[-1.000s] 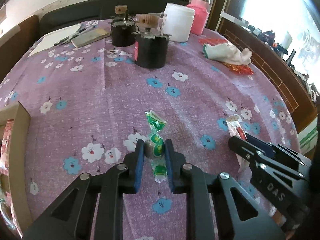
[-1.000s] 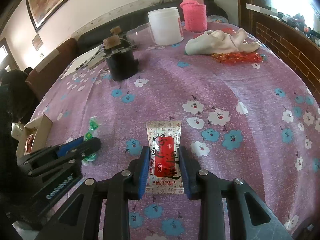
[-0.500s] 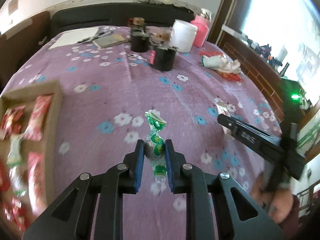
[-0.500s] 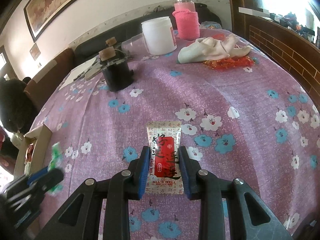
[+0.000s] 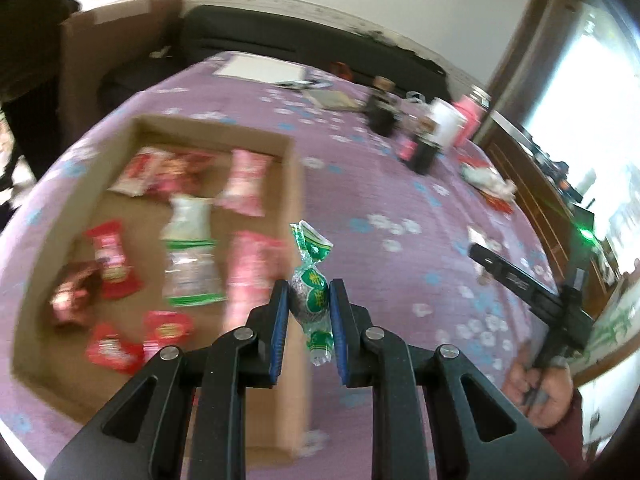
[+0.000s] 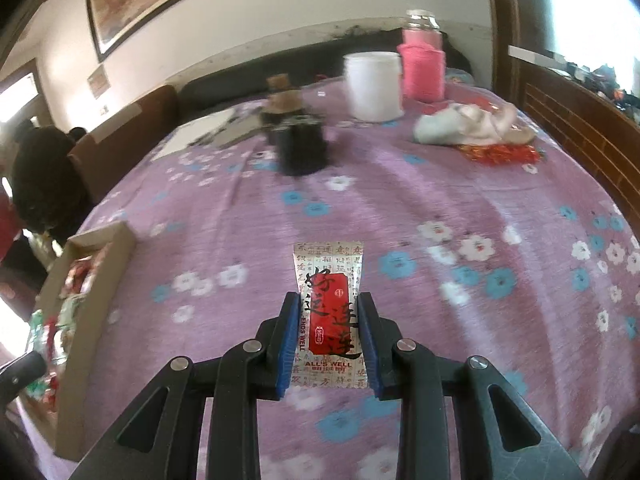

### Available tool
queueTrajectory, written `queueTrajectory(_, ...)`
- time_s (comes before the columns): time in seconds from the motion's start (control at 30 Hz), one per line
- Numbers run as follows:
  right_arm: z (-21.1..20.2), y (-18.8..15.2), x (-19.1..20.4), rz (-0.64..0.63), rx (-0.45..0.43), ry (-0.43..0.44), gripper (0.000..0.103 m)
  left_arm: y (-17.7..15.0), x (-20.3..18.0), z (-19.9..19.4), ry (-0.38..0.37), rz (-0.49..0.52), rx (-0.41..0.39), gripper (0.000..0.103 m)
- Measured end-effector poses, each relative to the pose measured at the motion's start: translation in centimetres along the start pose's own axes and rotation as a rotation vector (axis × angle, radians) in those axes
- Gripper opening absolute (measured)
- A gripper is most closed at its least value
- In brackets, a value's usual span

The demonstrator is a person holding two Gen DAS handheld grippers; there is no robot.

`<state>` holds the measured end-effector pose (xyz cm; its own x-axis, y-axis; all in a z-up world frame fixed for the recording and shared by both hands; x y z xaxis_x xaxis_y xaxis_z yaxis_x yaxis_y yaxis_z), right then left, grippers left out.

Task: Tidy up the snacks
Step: 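Carry the green candy into the tray and release it while the right tool releases the packet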

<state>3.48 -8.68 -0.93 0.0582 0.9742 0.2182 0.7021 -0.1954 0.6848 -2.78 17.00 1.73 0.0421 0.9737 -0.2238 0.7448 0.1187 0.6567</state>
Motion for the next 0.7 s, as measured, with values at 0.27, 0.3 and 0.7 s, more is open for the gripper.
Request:
queueTrajectory(0.27, -1.7, -1.8, 9.2, -0.127, 0.022, 0.129, 0.029, -0.8, 6.2, -2.0, 0.114, -0.062, -0.048, 0.018)
queueTrajectory(0.3, -1.9, -2.1, 10.4, -0.140, 0.029, 0.149, 0.029, -1.0, 6.9, -2.2, 0.126, -0.065, -0.052, 0.018)
queueTrajectory(0.7, -2.2, -6.4, 21.7, -0.292, 0.122, 0.309, 0.029, 0.4, 10.0, -2.0, 0.184, -0.019, -0.048, 0.018)
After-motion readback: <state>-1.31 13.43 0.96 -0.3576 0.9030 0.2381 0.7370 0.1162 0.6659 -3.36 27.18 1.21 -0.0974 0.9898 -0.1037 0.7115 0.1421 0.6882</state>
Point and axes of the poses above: each gripper's, at about its wrist camera, not at the fingertips, and z roughly the way its jaws point, x to its left, y to its top, the point moved 6 cm from there along z, roughly the way its jaws point, and after that the axes turned 5 degrees about z, right-handed, at the moved point
